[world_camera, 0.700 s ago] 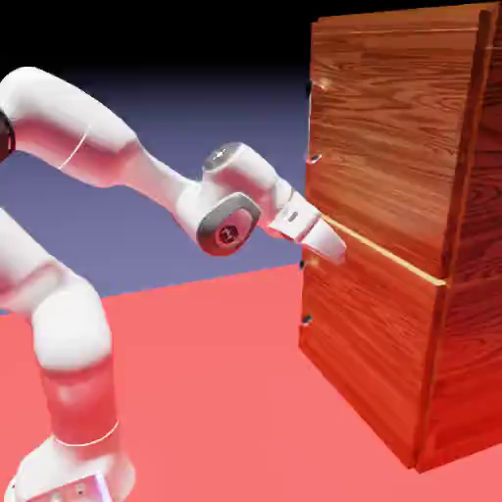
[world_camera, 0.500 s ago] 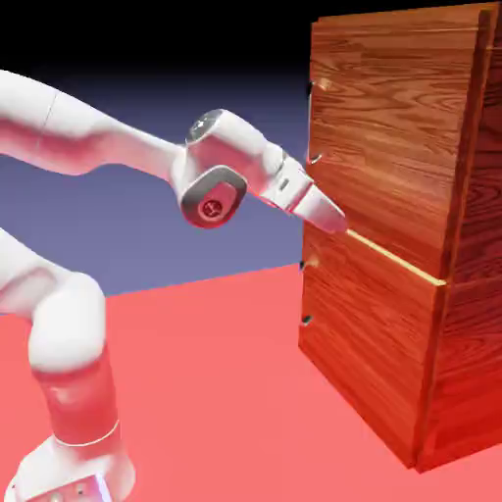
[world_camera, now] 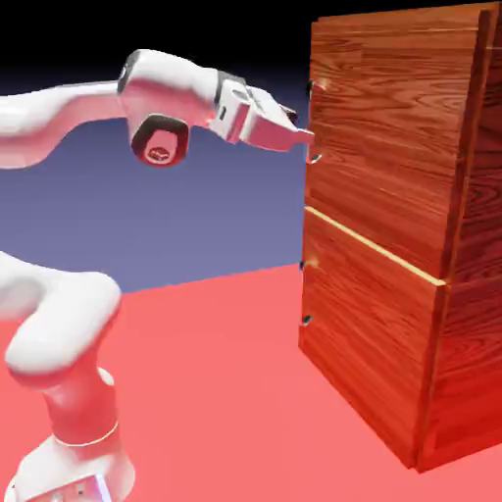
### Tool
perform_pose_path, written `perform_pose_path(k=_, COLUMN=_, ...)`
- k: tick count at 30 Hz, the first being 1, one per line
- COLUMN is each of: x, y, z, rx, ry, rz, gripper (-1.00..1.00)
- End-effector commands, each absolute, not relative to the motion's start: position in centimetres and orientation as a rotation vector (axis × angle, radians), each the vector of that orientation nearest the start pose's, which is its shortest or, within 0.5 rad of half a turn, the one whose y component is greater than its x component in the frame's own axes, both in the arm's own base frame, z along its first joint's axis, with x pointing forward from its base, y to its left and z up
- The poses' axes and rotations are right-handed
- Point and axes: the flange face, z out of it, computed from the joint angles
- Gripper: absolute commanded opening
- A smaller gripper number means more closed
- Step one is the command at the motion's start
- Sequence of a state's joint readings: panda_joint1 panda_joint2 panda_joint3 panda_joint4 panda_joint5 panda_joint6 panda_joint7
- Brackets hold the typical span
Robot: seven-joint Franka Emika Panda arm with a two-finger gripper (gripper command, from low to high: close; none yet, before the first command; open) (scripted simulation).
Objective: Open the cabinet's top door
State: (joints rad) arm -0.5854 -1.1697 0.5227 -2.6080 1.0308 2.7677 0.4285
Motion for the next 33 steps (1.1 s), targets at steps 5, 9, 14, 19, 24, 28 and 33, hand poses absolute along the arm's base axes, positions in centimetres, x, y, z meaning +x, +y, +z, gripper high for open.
perform_pose_path(k=5, x=28.0, y=6.9, z=67.8, rx=-1.737, ry=1.079, rz=-1.592, gripper=0.0)
perform_pose_path(k=9, x=28.4, y=10.2, z=67.5, rx=-1.706, ry=1.014, rz=-1.652, gripper=0.0)
perform_pose_path(k=14, x=30.2, y=14.2, z=65.8, rx=-1.699, ry=0.923, rz=-1.716, gripper=0.0)
perform_pose_path(k=19, x=33.6, y=17.4, z=62.6, rx=-1.724, ry=0.831, rz=-1.766, gripper=0.0)
perform_pose_path(k=24, x=36.6, y=18.7, z=59.7, rx=-1.756, ry=0.773, rz=-1.789, gripper=0.0)
perform_pose_path(k=28, x=41.6, y=18.5, z=59.7, rx=-1.756, ry=0.773, rz=-1.789, gripper=0.0)
perform_pose_path(k=33, x=38.3, y=17.2, z=59.7, rx=-1.763, ry=0.688, rz=-1.733, gripper=-1.0)
